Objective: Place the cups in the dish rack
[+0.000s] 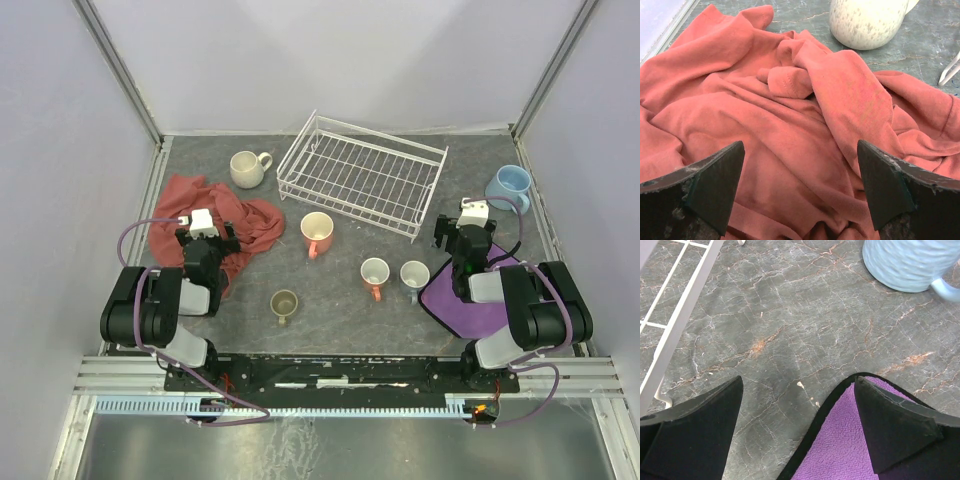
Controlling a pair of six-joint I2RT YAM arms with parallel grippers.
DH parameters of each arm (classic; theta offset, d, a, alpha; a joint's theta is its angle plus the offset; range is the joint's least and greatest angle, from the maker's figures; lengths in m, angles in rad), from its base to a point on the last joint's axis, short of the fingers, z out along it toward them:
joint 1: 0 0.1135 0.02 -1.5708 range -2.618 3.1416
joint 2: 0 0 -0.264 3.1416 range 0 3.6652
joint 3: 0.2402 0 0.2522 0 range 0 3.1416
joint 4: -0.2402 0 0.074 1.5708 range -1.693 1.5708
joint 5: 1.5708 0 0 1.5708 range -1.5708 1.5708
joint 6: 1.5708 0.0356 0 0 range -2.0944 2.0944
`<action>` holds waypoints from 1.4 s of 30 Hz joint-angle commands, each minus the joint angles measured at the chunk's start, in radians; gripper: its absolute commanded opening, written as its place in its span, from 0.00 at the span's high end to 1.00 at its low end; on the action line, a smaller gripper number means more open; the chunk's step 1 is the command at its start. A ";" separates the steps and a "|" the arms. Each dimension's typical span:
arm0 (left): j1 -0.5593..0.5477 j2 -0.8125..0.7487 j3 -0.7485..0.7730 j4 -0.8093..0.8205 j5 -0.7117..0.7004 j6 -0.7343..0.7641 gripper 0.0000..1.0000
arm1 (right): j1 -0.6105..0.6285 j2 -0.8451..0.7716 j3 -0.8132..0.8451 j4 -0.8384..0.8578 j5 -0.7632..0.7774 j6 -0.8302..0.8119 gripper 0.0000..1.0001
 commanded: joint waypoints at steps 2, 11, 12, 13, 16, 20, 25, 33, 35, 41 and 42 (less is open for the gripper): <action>0.003 -0.009 0.011 0.047 0.010 0.000 0.01 | -0.001 -0.012 0.028 0.028 0.016 -0.002 0.00; 0.003 -0.009 0.013 0.042 0.011 0.002 0.01 | -0.003 -0.012 0.033 0.019 0.014 -0.003 0.00; 0.003 -0.009 0.014 0.041 0.010 0.002 0.01 | -0.003 -0.012 0.033 0.019 0.014 -0.004 0.00; 0.003 -0.010 0.014 0.041 0.011 0.002 0.01 | -0.002 -0.012 0.033 0.019 0.015 -0.003 0.00; 0.003 -0.022 0.008 0.045 -0.009 -0.009 0.01 | -0.002 -0.012 0.027 0.029 0.020 -0.004 0.00; 0.004 -0.119 -0.014 0.008 -0.082 -0.033 0.01 | 0.001 -0.083 0.075 -0.116 0.015 -0.006 0.00; 0.004 -0.296 0.169 -0.525 -0.111 -0.142 0.01 | 0.001 -0.224 0.184 -0.397 0.009 -0.008 0.00; 0.004 -0.359 0.354 -0.776 -0.038 -0.276 0.01 | 0.003 -0.299 0.390 -0.724 0.012 0.066 0.02; 0.003 -0.334 0.421 -0.843 -0.037 -0.284 0.01 | 0.003 -0.294 0.443 -0.788 -0.008 0.084 0.02; -0.001 -0.181 0.724 -1.094 -0.059 -0.256 0.00 | 0.008 -0.287 0.552 -0.894 -0.031 0.128 0.03; 0.000 -0.143 0.782 -1.144 -0.061 -0.248 0.00 | 0.008 -0.280 0.582 -0.924 -0.035 0.136 0.03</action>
